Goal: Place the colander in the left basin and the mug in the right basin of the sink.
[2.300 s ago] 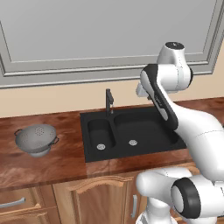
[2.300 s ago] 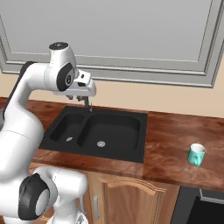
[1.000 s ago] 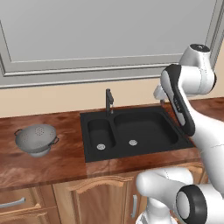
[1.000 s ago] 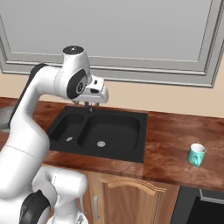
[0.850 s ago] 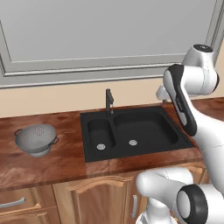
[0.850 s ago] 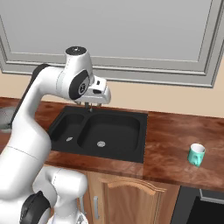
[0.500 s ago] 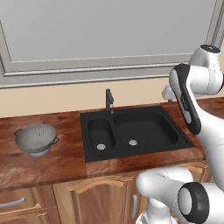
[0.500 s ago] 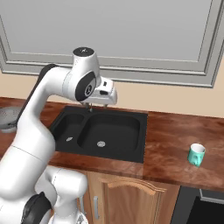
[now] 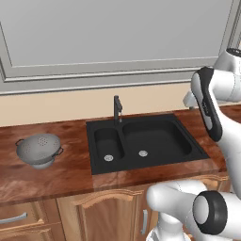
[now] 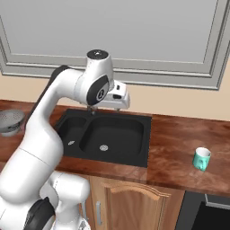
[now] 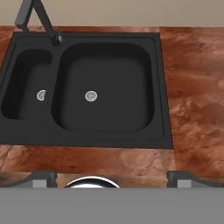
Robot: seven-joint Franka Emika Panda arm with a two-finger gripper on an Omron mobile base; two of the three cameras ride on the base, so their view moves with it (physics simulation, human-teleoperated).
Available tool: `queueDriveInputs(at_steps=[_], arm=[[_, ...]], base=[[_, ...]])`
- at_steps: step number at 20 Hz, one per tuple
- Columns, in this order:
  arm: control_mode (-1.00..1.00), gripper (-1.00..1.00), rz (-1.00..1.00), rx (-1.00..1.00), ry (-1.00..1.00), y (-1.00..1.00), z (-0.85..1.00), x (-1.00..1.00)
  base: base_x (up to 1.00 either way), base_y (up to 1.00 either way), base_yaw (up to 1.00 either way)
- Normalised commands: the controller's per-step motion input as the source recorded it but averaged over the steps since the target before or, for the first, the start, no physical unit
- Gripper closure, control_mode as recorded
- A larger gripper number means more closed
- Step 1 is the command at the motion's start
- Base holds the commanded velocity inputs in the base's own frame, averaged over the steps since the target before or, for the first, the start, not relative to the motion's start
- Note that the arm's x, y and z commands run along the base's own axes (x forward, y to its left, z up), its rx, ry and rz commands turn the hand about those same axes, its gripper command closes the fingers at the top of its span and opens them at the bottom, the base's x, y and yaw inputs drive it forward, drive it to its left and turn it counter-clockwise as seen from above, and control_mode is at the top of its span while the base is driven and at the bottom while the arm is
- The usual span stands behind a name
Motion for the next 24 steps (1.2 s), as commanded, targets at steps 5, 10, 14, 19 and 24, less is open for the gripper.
queueDriveInputs(at_steps=[5, 10, 14, 19, 24], arm=[[-1.0, -1.0, 0.0, 0.0, 0.04, -0.35, -0.03, 0.0], [-1.0, -1.0, 0.0, 0.0, 0.05, -0.4, -0.04, -0.03], [-1.0, -1.0, 0.0, -0.04, 0.09, -0.32, -0.1, -0.01], [-1.0, -1.0, 0.0, -0.05, 0.04, -0.31, -0.09, -0.01], [-1.0, -1.0, 0.0, -0.01, 0.0, -0.38, -0.07, -0.13]], base=[[0.0, 0.0, 0.0], [0.0, 0.0, 0.0], [0.0, 0.0, 0.0], [0.0, 0.0, 0.0], [0.0, 0.0, 0.0]])
